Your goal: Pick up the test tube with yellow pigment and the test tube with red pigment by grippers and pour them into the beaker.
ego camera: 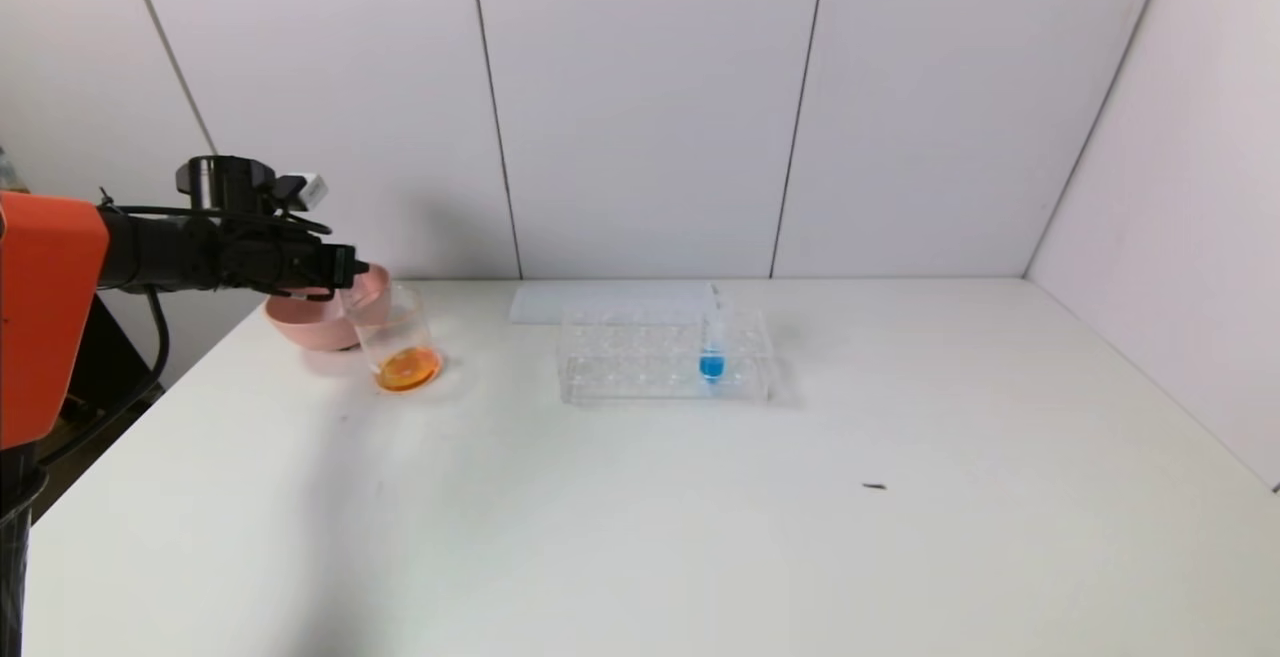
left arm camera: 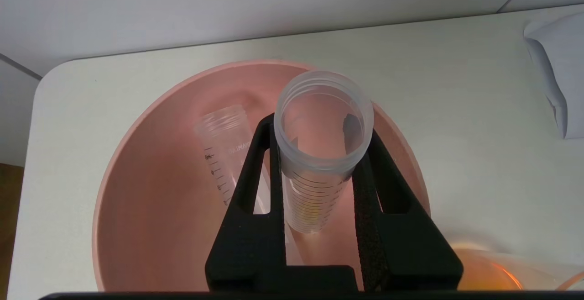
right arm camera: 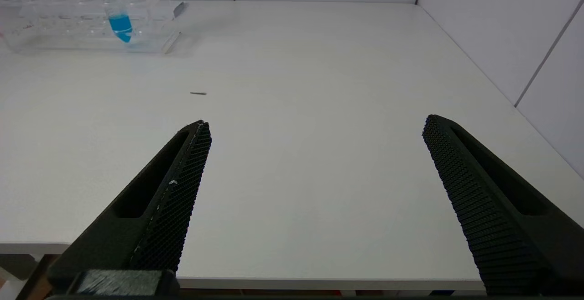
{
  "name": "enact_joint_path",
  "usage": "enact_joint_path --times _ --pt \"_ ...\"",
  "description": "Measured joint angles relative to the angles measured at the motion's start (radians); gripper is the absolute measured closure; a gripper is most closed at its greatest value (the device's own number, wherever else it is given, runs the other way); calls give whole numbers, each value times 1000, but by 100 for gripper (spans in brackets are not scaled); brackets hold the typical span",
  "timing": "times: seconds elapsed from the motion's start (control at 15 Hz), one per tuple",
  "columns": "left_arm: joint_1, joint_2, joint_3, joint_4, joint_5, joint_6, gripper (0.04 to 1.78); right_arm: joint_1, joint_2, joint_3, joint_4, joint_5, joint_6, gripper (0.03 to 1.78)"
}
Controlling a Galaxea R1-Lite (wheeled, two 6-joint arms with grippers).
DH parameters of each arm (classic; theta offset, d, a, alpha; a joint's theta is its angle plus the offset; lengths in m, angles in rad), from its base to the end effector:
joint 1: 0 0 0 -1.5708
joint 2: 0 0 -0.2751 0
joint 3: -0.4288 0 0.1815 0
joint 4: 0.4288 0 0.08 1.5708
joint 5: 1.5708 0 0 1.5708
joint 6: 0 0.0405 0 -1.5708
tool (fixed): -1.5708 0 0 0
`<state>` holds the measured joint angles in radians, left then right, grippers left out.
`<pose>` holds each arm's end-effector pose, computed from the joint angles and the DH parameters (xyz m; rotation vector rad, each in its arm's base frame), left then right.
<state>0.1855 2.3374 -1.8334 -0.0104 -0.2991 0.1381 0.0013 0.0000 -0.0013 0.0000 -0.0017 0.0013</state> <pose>0.4704 0.0761 0.1283 0.0168 0.4703 -0.1440 0.0104 -0.0001 0.0758 0.0013 -0.0013 -0.0004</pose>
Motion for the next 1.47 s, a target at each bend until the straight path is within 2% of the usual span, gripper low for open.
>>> enact_joint_path --times 0.2,0.33,0.67,0.87,1.13,1.47 --pt "1 0 0 0 0 0 130 0 0 0 0 0 0 11" --pt "1 1 -2 0 0 -3 114 0 0 0 0 0 0 11" --pt "1 0 -2 0 0 -5 38 0 0 0 0 0 0 11" --pt "1 -11 6 0 -1 -4 11 0 0 0 0 0 0 11" --pt "1 -77 52 -4 0 -4 6 0 0 0 0 0 0 11" --pt "2 -261 209 -5 1 -4 6 0 0 0 0 0 0 11"
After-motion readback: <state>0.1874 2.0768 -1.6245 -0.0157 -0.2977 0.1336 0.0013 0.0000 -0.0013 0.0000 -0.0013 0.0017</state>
